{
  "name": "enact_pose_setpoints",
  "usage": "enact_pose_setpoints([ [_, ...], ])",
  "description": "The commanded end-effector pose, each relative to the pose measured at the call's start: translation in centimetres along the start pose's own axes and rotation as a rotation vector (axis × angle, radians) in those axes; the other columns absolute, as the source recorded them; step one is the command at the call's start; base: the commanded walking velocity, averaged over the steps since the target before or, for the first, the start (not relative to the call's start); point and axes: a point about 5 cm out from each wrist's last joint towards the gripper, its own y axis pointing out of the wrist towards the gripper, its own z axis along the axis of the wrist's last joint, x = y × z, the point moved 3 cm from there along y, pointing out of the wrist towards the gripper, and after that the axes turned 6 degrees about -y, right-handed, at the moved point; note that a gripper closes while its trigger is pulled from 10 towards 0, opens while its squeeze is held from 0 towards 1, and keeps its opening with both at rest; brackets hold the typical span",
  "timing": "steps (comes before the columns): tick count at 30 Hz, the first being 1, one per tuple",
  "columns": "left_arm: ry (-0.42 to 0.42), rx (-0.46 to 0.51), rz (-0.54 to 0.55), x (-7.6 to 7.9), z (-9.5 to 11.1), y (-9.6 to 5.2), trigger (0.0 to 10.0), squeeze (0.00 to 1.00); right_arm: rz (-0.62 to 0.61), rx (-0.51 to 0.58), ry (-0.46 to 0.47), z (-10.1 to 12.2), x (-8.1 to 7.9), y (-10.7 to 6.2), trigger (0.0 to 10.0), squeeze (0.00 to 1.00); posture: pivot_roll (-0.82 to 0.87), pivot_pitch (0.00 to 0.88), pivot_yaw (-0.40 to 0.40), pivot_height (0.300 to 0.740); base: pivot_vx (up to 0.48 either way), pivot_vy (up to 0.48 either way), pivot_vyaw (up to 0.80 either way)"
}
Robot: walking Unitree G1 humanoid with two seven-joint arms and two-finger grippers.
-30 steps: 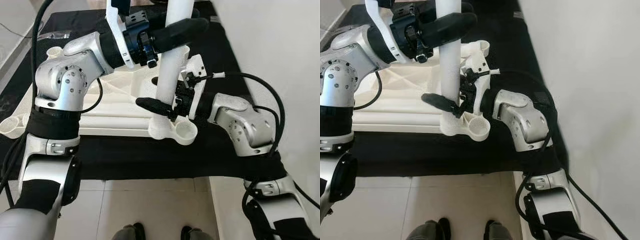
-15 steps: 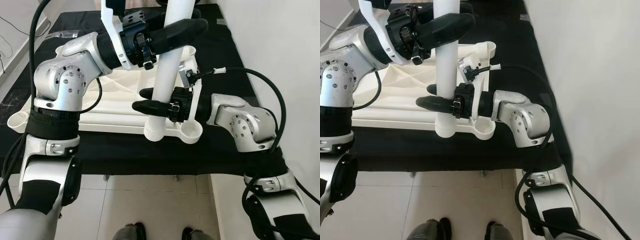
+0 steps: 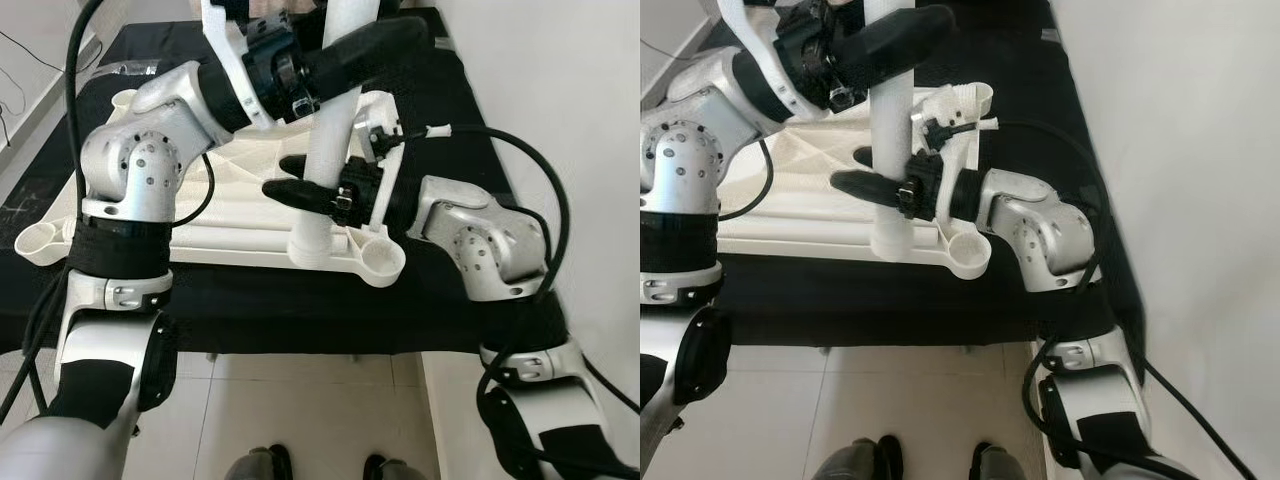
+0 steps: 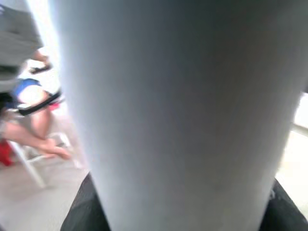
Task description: Building children table
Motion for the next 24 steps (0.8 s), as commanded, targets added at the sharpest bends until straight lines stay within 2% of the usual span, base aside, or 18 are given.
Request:
enact_pose_setpoints([
  [1,-0.011,0.056,-0.047,0.9,1.6,0.5,10.0,1.0,-0.124,-0.011,-0.001,-0.1,2.0,-1.0,0.0,0.0,-0.05,0.203,0.044,0.74,0.0,0.0,0.0],
  [2,-0.011,0.067,-0.039,0.9,2.0,0.4,10.0,1.0,-0.143,-0.013,-0.006,-0.1,2.4,-1.2,0.0,0.0,-0.05,0.203,0.044,0.74,0.0,0.0,0.0],
  [5,0.025,0.098,0.025,1.0,3.7,-1.2,10.0,1.0,-0.263,-0.035,-0.04,-0.2,4.4,-3.2,0.0,0.0,-0.04,0.228,0.037,0.74,0.0,0.0,0.0],
  [8,0.037,0.11,0.057,1.1,4.3,-2.1,10.0,1.0,-0.317,-0.042,-0.047,-0.3,5.3,-4.2,0.0,0.0,-0.04,0.234,0.034,0.74,0.0,0.0,0.0],
  [11,0.066,0.129,0.145,1.8,5.4,-4.4,10.0,1.0,-0.438,-0.05,-0.059,-0.5,7.1,-6.7,0.0,0.0,-0.03,0.245,0.03,0.74,0.0,0.0,0.0],
  [19,0.086,0.149,0.251,2.9,6.9,-6.7,10.0,1.0,-0.577,-0.027,-0.081,0.0,9.1,-9.3,0.0,0.0,-0.02,0.252,0.019,0.74,0.0,0.0,0.0],
  [22,0.065,0.151,0.252,3.3,6.9,-7.0,10.0,1.0,-0.595,-0.008,-0.082,0.4,9.4,-9.6,0.0,0.0,-0.02,0.252,0.019,0.74,0.0,0.0,0.0],
  [23,0.037,0.1,0.248,3.9,5.9,-7.4,10.0,1.0,-0.591,0.028,-0.08,1.0,9.5,-9.8,0.0,0.0,-0.02,0.251,0.019,0.74,0.0,0.0,0.0],
  [24,-0.011,0.016,0.248,4.6,3.7,-8.0,10.0,1.0,-0.537,0.069,-0.081,1.7,8.9,-9.8,0.0,0.0,-0.02,0.252,0.02,0.74,0.0,0.0,0.0],
])
